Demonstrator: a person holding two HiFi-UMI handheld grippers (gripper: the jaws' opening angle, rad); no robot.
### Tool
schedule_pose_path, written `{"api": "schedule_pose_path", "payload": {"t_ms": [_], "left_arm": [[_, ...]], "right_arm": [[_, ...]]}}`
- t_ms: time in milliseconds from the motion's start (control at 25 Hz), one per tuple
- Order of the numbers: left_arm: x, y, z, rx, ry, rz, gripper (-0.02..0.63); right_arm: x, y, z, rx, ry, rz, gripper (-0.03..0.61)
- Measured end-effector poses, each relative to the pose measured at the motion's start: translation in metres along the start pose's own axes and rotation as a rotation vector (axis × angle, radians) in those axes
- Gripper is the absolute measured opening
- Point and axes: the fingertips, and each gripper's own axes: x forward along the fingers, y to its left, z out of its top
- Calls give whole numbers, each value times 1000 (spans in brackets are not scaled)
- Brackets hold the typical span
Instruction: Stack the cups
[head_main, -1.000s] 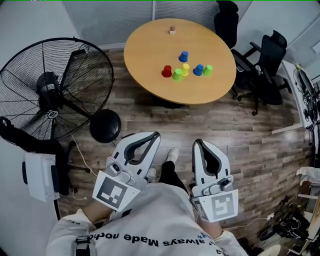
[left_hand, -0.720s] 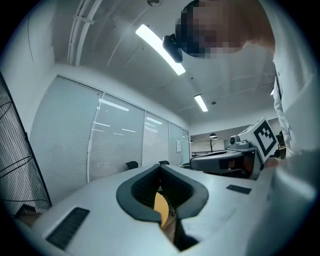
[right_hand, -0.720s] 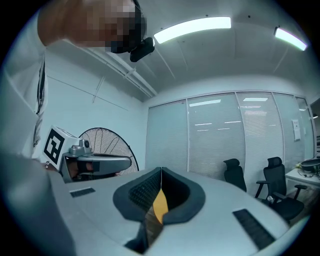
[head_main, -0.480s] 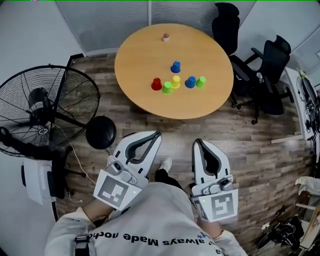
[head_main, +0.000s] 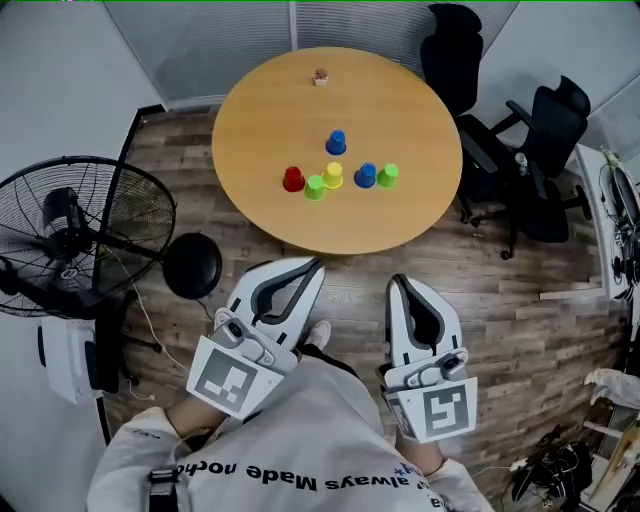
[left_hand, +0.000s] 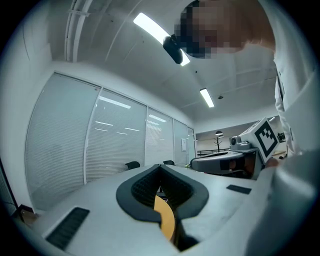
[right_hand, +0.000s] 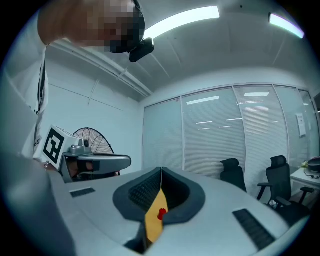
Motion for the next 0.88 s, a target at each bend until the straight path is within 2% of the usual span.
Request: {"api": "schedule_pose_path", "payload": {"t_ms": [480,880], "left_arm": [[51,45,-12,2,8,29,25],[103,128,1,26,-20,35,25]], "right_arm": [[56,-35,-5,10,-10,21,29],[152,-56,13,-30,-19,45,29]]}}
